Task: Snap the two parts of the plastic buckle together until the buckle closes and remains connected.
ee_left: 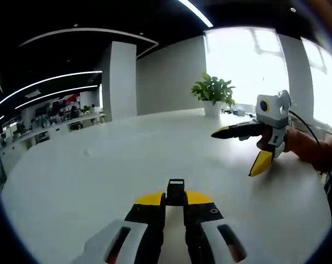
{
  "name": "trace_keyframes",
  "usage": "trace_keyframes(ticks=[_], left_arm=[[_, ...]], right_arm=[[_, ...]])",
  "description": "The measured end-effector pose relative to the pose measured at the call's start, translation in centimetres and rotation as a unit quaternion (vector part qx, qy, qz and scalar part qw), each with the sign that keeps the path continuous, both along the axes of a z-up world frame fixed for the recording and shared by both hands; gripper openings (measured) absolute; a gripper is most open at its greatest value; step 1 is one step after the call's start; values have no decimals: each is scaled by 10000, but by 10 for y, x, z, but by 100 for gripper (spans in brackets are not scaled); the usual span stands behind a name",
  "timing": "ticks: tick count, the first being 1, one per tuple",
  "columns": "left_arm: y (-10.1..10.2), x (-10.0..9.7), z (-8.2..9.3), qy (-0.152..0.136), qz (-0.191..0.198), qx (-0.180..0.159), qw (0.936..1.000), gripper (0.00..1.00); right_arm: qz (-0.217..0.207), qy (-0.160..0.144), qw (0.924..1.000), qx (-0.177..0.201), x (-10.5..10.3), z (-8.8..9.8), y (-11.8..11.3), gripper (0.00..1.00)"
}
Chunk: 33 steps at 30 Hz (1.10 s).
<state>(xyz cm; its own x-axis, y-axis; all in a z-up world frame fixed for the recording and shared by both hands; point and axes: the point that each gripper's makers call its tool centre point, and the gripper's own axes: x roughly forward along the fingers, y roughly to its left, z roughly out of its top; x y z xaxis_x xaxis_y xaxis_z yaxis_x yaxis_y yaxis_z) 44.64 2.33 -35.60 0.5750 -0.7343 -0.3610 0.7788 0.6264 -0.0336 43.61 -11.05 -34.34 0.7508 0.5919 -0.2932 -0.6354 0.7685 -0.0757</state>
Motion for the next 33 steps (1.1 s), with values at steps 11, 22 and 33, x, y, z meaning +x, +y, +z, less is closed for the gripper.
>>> trace_keyframes(ticks=[11,22,33], left_arm=[[4,16,2,120,159,-26,9998,10],[9,25,-2,231,299,-19,9993,10],[9,29,-3,234,309,-38,9992,10]], right_arm=[[-163,-90,9998,-4,2,6,-9,100],[-68,-3,9999,83,1,8,-10,100],[-35,-15,10000,12,0,7,-10,95]])
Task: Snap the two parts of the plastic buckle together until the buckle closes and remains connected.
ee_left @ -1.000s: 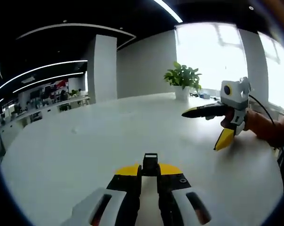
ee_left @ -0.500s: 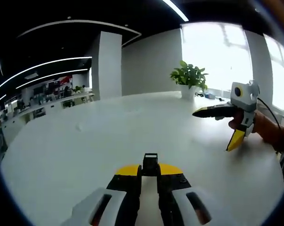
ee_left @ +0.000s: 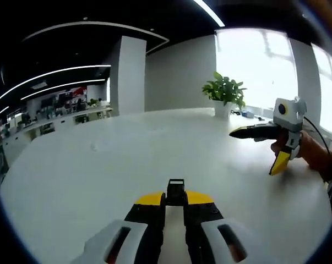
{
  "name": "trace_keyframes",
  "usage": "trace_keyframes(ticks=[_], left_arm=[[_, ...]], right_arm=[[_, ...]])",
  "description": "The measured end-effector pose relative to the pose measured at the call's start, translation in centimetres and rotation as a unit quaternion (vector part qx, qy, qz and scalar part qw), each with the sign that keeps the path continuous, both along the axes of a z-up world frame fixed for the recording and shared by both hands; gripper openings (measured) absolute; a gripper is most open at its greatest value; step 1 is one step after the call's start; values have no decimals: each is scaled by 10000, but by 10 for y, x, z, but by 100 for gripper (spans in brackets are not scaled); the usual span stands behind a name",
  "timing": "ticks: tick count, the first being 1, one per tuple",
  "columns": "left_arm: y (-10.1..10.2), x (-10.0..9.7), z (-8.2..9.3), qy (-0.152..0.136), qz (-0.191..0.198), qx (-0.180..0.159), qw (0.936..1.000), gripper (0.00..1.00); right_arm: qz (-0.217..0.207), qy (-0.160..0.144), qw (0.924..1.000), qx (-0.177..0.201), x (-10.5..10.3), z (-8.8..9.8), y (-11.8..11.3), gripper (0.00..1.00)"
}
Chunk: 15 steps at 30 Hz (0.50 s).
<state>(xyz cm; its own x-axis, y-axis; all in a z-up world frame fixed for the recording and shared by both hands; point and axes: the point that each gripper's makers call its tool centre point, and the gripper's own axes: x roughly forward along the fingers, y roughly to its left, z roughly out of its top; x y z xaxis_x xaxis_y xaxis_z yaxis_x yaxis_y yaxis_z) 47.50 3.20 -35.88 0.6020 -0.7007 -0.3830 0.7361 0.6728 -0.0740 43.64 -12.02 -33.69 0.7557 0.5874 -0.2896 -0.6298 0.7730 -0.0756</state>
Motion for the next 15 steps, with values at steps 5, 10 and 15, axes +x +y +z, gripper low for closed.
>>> trace_keyframes(ticks=[5,10,15], left_arm=[[1,1,0,29,18,-4,10000,10],[-1,1,-2,79,-9,25,10000,10],[0,1,-4,113,-3,48,9999,10]], right_arm=[[0,25,10000,2,0,0,1,96],[2,5,10000,-26,0,0,2,99],[-56,-43,10000,-36,1,2,0,100]])
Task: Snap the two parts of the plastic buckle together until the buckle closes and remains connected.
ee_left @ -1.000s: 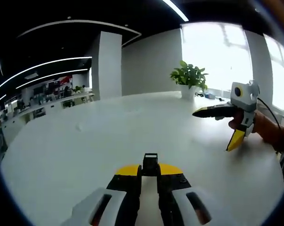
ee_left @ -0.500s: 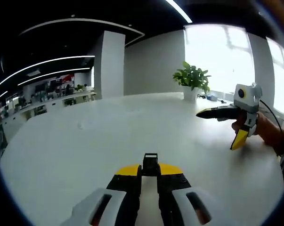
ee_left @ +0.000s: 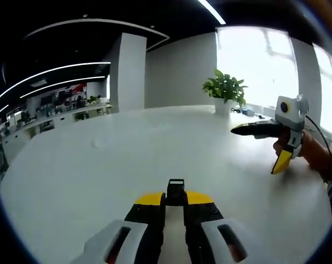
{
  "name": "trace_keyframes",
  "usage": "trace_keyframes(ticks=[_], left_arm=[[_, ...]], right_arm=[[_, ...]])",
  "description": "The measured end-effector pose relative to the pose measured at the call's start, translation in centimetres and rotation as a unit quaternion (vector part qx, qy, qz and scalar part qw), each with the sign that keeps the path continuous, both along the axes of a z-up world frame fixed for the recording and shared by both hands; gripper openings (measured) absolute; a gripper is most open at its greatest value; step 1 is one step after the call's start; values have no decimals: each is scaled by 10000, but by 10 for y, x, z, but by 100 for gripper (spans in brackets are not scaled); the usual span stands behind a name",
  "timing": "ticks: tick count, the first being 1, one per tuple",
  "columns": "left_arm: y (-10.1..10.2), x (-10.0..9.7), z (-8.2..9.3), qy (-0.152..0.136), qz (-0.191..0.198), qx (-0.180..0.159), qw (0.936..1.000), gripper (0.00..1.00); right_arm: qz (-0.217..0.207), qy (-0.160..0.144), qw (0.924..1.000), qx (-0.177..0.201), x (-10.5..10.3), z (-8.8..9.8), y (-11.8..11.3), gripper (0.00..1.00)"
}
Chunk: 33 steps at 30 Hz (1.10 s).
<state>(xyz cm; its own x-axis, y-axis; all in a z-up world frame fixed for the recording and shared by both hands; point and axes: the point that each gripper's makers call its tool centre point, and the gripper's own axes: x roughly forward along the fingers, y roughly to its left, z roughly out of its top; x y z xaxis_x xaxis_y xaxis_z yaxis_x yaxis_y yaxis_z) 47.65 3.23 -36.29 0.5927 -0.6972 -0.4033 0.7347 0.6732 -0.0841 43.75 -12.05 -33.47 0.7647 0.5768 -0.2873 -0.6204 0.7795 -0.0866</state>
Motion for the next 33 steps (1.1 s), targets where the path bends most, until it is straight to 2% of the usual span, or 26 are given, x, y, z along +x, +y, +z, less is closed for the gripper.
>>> trace_keyframes(ticks=[9,20,24,33], left_arm=[[-1,3,2,-28,14,17,10000,10],[-3,5,-3,25,-3,46,10000,10],[-10,14,2,-83,-6,76,9999,10],[-21,28,8,-119,-14,13,9999,10]], right_arm=[[-18,10,10000,24,0,2,0,99],[20,-6,10000,98,-1,4,1,98],[22,-32,9999,99,-2,5,1,98],[-35,-67,9999,150,0,8,-3,97]])
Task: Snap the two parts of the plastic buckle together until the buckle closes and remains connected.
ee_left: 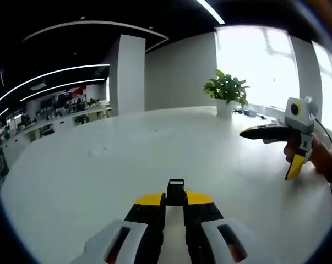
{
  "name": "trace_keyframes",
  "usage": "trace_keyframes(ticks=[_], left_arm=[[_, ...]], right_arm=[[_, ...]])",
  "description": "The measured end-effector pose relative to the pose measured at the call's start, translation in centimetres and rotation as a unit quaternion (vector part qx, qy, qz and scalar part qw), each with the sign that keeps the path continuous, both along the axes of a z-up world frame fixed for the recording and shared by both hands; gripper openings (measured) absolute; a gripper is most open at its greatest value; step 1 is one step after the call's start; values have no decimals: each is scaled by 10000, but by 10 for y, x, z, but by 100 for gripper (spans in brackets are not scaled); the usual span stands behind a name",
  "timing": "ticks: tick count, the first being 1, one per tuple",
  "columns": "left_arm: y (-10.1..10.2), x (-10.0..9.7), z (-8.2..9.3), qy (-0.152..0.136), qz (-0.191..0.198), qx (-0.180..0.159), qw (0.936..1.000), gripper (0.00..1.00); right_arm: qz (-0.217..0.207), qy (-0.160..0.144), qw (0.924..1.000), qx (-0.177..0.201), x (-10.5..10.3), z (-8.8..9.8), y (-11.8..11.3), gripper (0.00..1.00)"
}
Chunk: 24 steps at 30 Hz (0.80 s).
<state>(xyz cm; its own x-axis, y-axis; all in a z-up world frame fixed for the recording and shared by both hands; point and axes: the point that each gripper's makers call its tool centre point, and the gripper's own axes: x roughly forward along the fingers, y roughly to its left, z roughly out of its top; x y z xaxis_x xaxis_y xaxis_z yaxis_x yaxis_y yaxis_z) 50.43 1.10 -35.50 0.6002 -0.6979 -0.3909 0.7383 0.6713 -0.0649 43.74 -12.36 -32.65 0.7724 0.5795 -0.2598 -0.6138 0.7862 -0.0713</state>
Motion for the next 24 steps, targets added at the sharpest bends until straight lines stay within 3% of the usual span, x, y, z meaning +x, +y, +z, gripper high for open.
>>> trace_keyframes(ticks=[16,24], left_arm=[[-3,15,-1,43,63,-10,10000,10],[-7,21,0,31,55,8,10000,10]], right_arm=[[-42,151,9998,85,1,-4,0,96],[-284,158,9994,71,6,-6,-7,100]])
